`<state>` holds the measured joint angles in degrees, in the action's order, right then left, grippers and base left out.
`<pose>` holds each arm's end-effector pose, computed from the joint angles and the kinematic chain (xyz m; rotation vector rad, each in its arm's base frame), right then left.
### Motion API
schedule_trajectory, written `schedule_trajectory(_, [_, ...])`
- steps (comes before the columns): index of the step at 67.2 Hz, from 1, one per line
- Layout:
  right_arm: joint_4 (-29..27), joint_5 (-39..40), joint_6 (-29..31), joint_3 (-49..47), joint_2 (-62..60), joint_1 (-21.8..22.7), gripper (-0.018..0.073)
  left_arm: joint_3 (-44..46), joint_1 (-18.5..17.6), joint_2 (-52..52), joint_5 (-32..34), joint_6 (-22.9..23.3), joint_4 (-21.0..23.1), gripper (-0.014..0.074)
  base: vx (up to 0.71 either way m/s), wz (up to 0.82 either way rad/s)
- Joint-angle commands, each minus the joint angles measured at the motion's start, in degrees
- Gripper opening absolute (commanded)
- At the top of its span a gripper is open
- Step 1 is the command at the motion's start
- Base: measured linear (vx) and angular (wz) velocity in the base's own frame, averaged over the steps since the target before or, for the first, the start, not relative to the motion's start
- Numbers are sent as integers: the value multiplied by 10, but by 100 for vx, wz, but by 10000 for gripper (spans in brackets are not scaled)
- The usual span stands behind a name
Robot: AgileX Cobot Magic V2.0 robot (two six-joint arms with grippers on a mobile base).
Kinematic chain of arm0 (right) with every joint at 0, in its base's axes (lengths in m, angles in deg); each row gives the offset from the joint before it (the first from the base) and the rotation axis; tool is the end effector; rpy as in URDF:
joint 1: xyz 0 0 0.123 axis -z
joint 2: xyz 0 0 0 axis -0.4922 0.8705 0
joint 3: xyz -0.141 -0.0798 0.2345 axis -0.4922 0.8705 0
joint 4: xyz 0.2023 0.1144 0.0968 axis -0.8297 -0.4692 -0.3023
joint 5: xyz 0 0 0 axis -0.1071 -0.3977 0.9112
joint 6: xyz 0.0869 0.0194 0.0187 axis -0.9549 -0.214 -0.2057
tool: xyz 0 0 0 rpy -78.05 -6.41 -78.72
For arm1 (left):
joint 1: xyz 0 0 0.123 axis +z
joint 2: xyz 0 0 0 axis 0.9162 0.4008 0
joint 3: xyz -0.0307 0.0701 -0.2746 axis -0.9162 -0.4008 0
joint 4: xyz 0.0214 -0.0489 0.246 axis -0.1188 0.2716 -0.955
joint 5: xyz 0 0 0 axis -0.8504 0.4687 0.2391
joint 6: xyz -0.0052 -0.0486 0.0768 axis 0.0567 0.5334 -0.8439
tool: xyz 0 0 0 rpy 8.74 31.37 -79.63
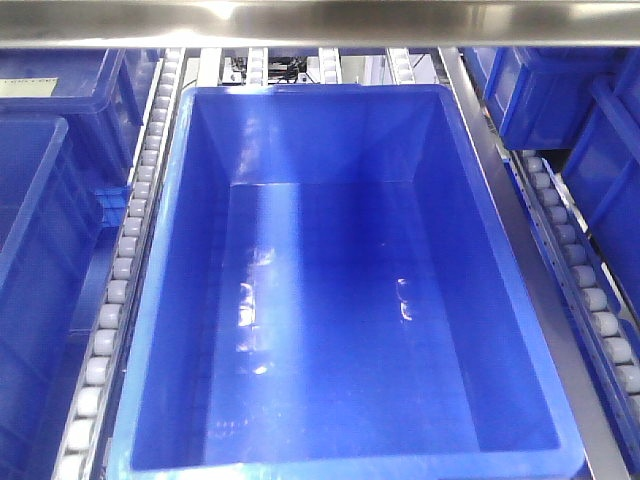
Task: Pour parts from conveyor to right shelf
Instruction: 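Turn the base to face an empty blue bin on the shelf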
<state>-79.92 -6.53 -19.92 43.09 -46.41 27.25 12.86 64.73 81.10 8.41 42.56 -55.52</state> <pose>0.0354 0.0058 0.2730 -0.0922 1.6158 0.0479 0.0556 -0.0011 0.1877 0.0144 1.6809 -0.0217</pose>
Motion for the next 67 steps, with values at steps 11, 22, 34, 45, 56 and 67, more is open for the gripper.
schedule_trajectory(11, [-1, 45, 3, -14, 9, 0, -5, 11, -3, -2, 40, 4, 1, -6, 6, -1])
schedule_trajectory(22, [-1, 45, 3, -14, 9, 0, -5, 11, -3, -2, 40, 4, 1, -6, 5, 0])
schedule_trajectory(34, [-1, 45, 3, -14, 9, 0, -5, 11, -3, -2, 40, 4, 1, -6, 3, 1])
schedule_trajectory(45, [-1, 45, 3, -14, 9, 0, -5, 11, -3, -2, 40, 4, 1, -6, 0, 0])
schedule_trajectory(56, [-1, 45, 3, -14, 9, 0, -5, 11, -3, -2, 40, 4, 1, -6, 0, 0])
schedule_trajectory(67, [-1, 45, 3, -14, 9, 0, -5, 11, -3, -2, 40, 4, 1, -6, 0, 0])
